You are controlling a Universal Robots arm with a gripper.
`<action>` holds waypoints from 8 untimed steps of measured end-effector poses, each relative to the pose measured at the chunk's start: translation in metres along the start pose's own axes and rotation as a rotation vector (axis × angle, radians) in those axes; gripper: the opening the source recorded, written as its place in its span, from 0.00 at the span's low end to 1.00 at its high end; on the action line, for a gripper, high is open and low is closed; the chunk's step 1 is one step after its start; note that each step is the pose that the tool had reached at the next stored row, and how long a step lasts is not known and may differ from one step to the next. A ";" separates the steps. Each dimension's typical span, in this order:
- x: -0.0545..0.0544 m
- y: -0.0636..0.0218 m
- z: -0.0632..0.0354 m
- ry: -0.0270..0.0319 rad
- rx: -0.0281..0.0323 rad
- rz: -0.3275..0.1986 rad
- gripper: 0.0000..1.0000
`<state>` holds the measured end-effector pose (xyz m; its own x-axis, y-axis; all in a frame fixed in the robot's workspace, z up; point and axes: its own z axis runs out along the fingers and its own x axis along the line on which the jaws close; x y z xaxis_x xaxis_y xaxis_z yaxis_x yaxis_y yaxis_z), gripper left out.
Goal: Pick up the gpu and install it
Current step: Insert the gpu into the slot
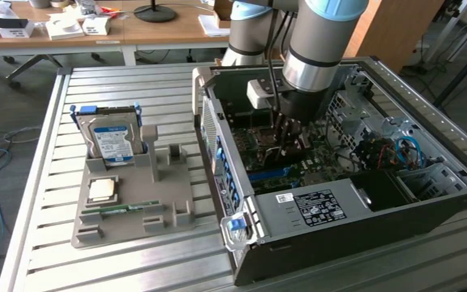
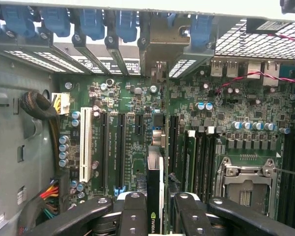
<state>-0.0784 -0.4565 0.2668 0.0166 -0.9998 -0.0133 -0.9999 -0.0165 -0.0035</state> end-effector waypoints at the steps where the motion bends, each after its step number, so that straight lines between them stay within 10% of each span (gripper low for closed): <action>1: 0.000 0.0000 0.0001 0.0001 -0.0001 0.000 0.26; 8: 0.000 0.0003 0.0016 0.0000 0.0000 0.000 0.26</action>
<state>-0.0787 -0.4565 0.2652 0.0165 -0.9998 -0.0133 -0.9999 -0.0165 -0.0035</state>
